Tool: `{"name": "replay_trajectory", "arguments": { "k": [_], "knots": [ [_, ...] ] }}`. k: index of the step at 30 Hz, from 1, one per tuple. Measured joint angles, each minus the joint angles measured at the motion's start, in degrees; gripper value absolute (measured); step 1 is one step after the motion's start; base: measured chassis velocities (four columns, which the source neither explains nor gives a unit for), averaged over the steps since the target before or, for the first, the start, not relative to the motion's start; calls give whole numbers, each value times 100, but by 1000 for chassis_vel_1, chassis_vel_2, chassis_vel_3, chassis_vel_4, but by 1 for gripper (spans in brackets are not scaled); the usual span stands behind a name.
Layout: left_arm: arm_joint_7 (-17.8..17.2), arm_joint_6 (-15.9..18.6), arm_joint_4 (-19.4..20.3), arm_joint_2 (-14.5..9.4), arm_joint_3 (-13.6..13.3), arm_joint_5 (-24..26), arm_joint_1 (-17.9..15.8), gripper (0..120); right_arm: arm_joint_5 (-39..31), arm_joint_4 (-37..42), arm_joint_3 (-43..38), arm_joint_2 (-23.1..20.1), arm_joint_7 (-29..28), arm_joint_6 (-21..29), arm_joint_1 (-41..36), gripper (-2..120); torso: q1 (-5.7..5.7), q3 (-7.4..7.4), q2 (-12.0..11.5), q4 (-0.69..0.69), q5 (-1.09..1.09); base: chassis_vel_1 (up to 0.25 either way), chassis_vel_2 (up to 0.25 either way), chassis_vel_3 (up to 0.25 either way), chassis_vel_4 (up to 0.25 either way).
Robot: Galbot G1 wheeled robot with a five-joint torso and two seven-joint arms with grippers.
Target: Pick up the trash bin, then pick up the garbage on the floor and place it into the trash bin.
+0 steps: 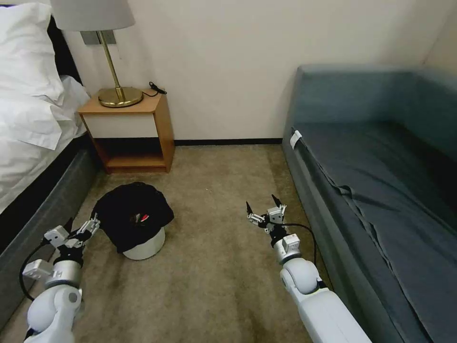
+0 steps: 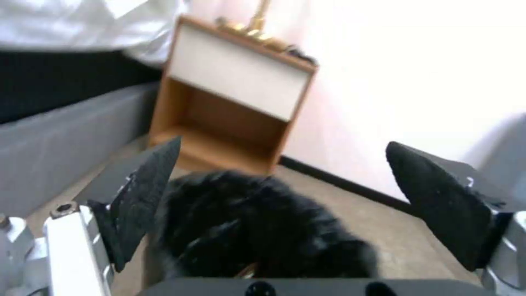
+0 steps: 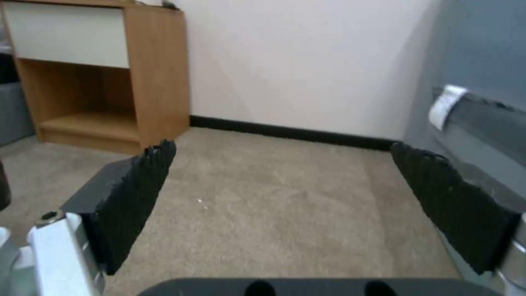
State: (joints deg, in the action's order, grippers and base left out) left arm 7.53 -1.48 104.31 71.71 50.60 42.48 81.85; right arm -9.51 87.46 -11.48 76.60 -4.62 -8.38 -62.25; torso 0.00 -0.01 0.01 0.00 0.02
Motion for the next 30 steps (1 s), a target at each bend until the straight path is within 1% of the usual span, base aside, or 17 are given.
{"name": "replay_trajectory", "arguments": {
  "k": [1, 2, 3, 4, 5, 6, 8, 11, 13, 18, 30],
  "knots": [
    [0, 0, 0, 0, 0, 0, 0, 100, 0, 0, 0, 0, 0, 0, 0, 100, 0, 0, 0, 0, 0, 0, 0, 0, 0],
    [-16, 23, 230, -3, 49, -254, 94, 100, -103, 40, -15, -5, -44, 73, -30, 100, 0, 0, 0, -1, 0, 0, 0, 0, 0],
    [-16, 23, 230, -3, 49, -254, 94, 100, -103, 40, -15, -5, -44, 73, -30, 100, 0, 0, 0, -1, 0, 0, 0, 0, 0],
    [-40, 44, 409, -3, 125, -611, 186, 100, -197, 79, -38, -12, -66, 152, -57, 100, 0, 0, 0, -1, -1, 0, 0, 0, 0],
    [-59, 110, 552, -3, 185, -867, 289, 100, -281, 102, -60, -16, -67, 204, -75, 100, 0, 0, 0, 0, -1, 0, 0, 0, 0],
    [-59, 110, 552, -3, 185, -867, 289, 100, -281, 102, -60, -16, -67, 204, -75, 100, 0, 0, 0, 0, -1, 0, 0, 0, 0],
    [-131, 231, 656, 2, 220, -981, 399, 100, -399, 121, -76, -18, -67, 260, -95, 100, 0, 0, 0, 0, -1, 0, 0, 0, 0],
    [-184, 262, 638, 37, 257, -1047, 426, 100, -455, 136, -89, -14, -67, 298, -110, 100, 0, 1, 0, 0, -2, 0, 0, 0, 0],
    [-222, 194, 486, 95, 313, -1138, 457, 100, -514, 182, -97, 11, -63, 398, -147, 100, 0, 1, 0, 0, -2, 0, 0, 0, 0],
    [-234, 135, 343, 131, 321, -1130, 526, 100, -658, 263, -108, 62, -48, 518, -225, 100, 0, 1, -1, 0, -2, 0, 0, 0, 0],
    [-235, 116, 304, 134, 320, -1125, 522, 100, -679, 323, -143, 77, -33, 594, -254, 100, 0, 1, 0, 0, -2, 0, 0, 0, 0]
  ]
}}
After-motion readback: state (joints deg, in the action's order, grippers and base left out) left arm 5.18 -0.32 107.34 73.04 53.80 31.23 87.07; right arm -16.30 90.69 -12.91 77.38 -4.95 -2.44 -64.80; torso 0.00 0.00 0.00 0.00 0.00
